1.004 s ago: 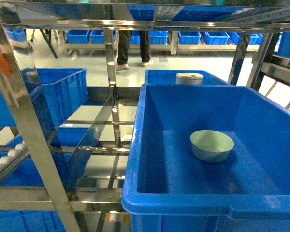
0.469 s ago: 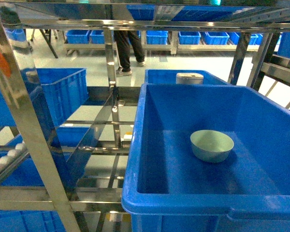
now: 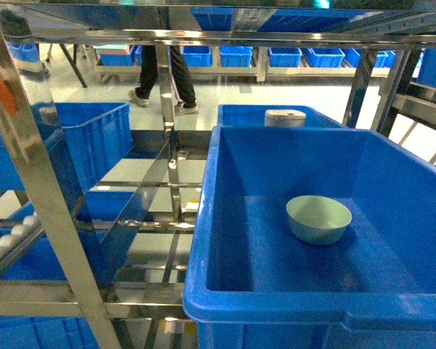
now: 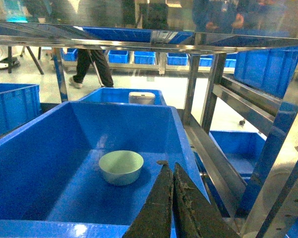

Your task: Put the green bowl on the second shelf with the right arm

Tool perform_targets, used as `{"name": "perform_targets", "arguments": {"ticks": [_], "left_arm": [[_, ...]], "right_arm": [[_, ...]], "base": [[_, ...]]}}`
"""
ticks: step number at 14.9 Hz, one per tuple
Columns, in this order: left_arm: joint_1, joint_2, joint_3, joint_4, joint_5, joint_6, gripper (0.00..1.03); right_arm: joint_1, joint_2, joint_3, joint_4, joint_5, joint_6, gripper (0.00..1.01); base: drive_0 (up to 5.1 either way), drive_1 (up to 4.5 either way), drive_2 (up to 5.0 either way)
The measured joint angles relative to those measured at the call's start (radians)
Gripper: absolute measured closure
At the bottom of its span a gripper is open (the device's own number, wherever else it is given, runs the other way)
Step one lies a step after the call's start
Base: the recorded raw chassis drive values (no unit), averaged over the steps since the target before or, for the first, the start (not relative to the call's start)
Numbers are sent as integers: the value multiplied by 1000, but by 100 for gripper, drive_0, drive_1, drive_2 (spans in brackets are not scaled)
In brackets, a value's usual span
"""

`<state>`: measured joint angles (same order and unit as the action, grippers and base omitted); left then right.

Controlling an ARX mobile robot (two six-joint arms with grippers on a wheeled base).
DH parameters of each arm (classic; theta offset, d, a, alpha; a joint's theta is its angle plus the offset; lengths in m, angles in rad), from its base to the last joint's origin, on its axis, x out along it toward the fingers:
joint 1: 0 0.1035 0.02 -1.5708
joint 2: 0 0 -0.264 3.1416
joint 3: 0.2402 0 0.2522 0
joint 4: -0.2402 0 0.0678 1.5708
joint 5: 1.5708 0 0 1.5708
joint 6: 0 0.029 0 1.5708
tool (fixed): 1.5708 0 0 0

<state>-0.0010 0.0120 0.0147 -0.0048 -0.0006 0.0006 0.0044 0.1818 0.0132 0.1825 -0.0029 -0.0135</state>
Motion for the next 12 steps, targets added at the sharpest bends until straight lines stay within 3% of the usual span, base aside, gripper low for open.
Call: {"name": "perform_targets", "arguments": {"ticks": [1,2,3,7,8,12], "left_arm": [[0,0,0,0,0,0,5],[0,0,0,0,0,0,5],[0,0,0,0,-2,0,5],[0,0,0,0,0,0,5],[0,0,0,0,0,0,5],[0,0,0,0,0,0,5]], "right_arm": [[0,-10,0,-11,0,0,99],[0,-100,1,-151,-1,0,99],[0,-172,1,-185,1,0,99],[0,-177,1,-188,3,0,99],[0,-177,1,-188,3,0,93],[0,-177,1,-188,3,0,41]], "base": [[0,0,0],[0,0,0],[0,0,0],[0,0,0],[0,0,0],[0,0,0]]}}
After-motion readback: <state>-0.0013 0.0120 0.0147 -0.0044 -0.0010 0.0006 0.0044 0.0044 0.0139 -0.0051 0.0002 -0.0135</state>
